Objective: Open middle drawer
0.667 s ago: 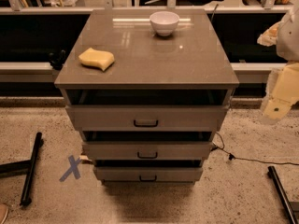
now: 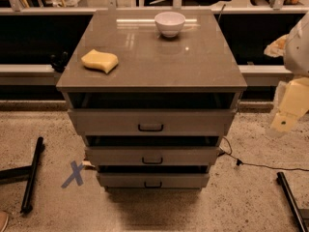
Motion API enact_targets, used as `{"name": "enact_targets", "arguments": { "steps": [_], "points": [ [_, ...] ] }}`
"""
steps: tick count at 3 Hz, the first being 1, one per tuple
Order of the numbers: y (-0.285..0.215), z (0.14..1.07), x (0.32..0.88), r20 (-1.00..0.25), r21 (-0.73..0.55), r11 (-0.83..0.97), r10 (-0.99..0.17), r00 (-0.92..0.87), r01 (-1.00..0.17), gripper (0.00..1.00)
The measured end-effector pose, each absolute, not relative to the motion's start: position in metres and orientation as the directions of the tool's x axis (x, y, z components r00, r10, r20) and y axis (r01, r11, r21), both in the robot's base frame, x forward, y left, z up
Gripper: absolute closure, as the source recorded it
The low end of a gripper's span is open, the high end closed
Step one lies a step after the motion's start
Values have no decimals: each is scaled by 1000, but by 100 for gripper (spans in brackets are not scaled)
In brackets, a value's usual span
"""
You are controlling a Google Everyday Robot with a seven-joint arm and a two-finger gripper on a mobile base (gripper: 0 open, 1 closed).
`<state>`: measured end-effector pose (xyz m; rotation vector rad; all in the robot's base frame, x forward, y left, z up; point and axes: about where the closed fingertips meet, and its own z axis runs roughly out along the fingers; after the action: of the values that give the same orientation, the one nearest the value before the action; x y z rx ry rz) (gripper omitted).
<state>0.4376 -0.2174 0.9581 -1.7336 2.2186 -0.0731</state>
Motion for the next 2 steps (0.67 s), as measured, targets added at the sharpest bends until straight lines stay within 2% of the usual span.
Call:
{"name": "enact_targets", "arguments": {
  "steps": [2],
  "points": [
    [-193,806,429,-359,-137,156,-928,-98,-978,0]
  ]
}}
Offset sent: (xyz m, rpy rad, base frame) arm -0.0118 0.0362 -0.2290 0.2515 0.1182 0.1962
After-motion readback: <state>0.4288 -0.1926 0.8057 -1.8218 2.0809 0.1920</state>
